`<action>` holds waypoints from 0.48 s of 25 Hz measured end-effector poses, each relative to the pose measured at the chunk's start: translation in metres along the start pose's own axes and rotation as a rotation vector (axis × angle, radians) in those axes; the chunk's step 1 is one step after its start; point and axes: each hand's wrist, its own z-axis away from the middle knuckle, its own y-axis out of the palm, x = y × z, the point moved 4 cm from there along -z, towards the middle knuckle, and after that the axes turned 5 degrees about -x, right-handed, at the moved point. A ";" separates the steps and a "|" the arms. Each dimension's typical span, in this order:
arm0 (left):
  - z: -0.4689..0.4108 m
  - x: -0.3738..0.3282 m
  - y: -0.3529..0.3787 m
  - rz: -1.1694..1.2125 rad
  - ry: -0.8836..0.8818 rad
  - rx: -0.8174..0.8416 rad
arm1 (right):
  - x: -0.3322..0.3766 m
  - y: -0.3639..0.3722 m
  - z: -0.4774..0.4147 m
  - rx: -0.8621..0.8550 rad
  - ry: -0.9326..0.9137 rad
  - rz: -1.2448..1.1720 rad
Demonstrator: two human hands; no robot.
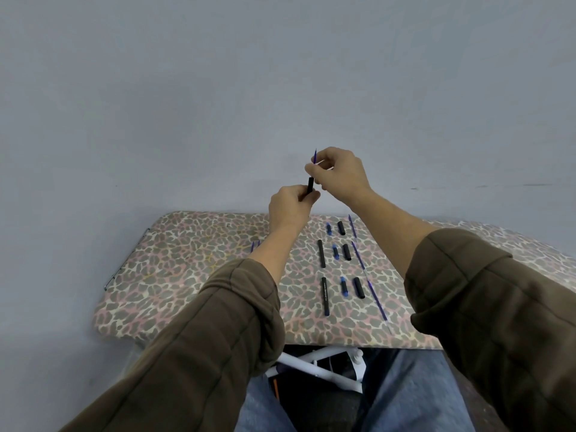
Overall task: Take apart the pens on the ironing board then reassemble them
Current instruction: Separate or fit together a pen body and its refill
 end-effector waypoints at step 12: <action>-0.016 0.037 0.010 0.095 -0.059 -0.024 | -0.039 0.015 -0.020 -0.028 0.114 -0.064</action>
